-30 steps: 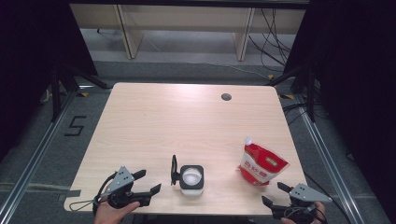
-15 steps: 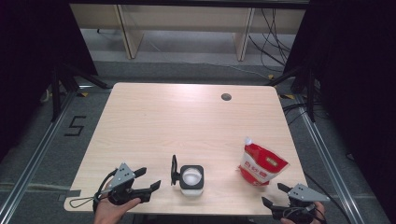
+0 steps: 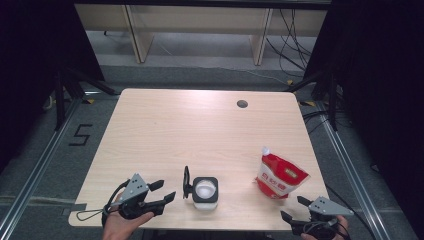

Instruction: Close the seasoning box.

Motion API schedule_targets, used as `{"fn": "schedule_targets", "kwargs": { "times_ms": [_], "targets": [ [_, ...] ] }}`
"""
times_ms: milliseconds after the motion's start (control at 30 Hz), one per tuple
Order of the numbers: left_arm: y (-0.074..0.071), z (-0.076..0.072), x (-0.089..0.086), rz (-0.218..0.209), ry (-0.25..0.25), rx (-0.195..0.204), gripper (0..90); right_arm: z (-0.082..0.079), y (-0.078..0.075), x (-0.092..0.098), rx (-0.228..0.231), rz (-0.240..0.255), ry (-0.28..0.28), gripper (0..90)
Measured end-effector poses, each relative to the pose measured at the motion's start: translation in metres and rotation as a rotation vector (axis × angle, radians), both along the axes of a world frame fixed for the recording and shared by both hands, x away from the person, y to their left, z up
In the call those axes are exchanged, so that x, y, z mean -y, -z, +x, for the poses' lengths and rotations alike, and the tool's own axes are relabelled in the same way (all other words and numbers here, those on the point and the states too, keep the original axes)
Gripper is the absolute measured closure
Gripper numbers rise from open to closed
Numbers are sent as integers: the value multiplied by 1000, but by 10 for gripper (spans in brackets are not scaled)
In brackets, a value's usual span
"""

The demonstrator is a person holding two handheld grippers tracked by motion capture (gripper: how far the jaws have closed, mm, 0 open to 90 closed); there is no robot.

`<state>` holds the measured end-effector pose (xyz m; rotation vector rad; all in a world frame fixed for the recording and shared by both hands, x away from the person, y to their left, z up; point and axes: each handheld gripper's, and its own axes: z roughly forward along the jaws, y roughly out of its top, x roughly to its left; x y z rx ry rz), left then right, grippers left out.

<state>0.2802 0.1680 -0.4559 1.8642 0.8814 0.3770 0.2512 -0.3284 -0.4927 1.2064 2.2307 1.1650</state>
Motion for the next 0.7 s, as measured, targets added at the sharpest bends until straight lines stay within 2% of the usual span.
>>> {"fn": "schedule_targets", "kwargs": {
  "times_ms": [67, 100, 200, 233, 267, 300, 333, 400, 533, 567, 600, 667, 700],
  "targets": [
    [-1, -1, 4, 0, 14, 6, 541, 1, 0, 1, 14, -4, -10, 208],
    [-3, -1, 4, 21, 23, 15, 593, 0, -1, 0, 2, -3, 0, 209],
    [-5, 0, 8, 50, 21, 41, 722, 1, -1, 0, 14, -12, -18, 209],
    [-5, 0, 9, 39, 16, 42, 754, 1, -1, 1, 22, -20, -15, 209],
    [-7, 0, 11, 46, 11, 41, 790, 1, 0, 1, 22, -9, -18, 209],
    [-8, 1, 12, 47, 22, 53, 820, -1, 0, -1, -7, 20, -3, 210],
    [-9, 1, 13, 51, 24, 55, 843, 1, 0, 0, 15, 12, -18, 210],
    [-11, 1, 16, 65, 29, 61, 874, 1, -1, 0, 22, -2, 2, 211],
    [-15, 3, 21, 56, 38, 67, 889, 0, -1, -1, 7, 16, -3, 213],
    [-17, 3, 22, 64, 46, 70, 890, 1, -1, -1, 15, 4, 0, 212],
    [-17, 2, 25, 50, 42, 66, 890, 0, -1, -1, 13, 4, 2, 213],
    [-20, 3, 26, 68, 59, 80, 890, 1, -2, 1, 29, -7, -17, 213],
    [-20, 3, 27, 61, 63, 86, 890, 1, 0, 0, 29, -9, -17, 213]
  ]
}}
